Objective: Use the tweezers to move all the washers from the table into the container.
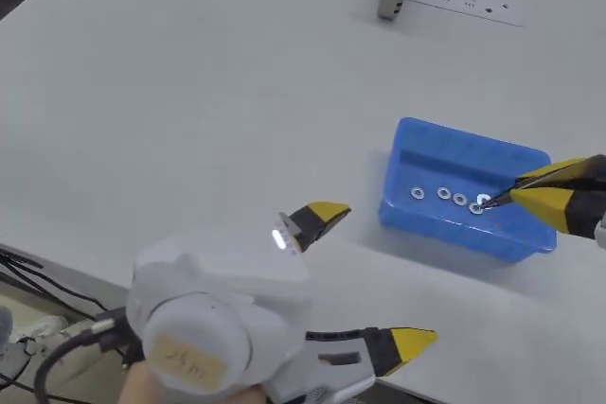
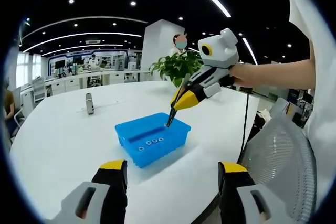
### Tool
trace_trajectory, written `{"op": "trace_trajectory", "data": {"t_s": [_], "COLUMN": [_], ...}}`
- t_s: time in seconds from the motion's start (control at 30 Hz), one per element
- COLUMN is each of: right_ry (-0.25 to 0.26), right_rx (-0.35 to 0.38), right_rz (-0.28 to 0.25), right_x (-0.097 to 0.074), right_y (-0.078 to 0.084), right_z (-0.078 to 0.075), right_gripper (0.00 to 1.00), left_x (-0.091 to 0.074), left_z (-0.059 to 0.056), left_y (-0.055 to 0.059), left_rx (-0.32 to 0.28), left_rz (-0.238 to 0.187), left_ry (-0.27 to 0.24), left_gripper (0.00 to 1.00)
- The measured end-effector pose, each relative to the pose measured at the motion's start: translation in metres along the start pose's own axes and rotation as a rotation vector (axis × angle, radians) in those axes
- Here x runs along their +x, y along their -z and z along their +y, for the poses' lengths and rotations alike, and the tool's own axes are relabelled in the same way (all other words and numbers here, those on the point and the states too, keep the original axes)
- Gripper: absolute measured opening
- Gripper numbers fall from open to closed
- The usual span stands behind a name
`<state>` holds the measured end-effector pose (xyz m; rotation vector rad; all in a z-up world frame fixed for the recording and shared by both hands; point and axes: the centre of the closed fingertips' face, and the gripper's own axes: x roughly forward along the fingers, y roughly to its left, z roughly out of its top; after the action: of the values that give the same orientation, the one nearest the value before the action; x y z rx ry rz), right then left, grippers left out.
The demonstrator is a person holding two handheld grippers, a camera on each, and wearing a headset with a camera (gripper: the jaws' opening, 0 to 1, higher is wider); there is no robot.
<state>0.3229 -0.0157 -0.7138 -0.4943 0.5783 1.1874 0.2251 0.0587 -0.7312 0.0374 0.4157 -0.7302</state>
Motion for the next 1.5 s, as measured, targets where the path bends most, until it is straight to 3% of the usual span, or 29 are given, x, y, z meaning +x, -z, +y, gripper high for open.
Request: {"op": "trace_trajectory", "data": {"t_s": [0.17,0.43,0.97,1.07,1.27,1.5], "right_ry": [0.048,0.045,0.014,0.015,0.021,-0.023], "right_rx": [0.026,0.037,0.052,0.049,0.032,-0.035], "right_rz": [0.074,0.169,0.200,0.197,0.135,0.038], "right_x": [0.009,0.024,0.035,0.033,0.022,-0.001], "right_y": [0.019,0.043,0.057,0.056,0.039,0.016], "right_z": [-0.022,-0.035,-0.033,-0.032,-0.024,0.014], "right_gripper": [0.03,0.03,0.03,0.04,0.03,0.03], "left_x": [0.000,0.000,0.001,0.001,0.001,0.001], "left_z": [0.000,0.000,-0.001,0.000,0.000,-0.001], "left_y": [0.000,0.001,0.003,0.002,0.002,0.003], "left_rx": [-0.003,-0.001,0.000,-0.001,-0.006,-0.003], "left_rz": [0.001,0.008,0.017,0.015,0.013,0.019], "left_ry": [-0.001,0.000,0.003,0.001,0.002,0.007], "left_gripper": [0.71,0.71,0.71,0.71,0.70,0.69]}}
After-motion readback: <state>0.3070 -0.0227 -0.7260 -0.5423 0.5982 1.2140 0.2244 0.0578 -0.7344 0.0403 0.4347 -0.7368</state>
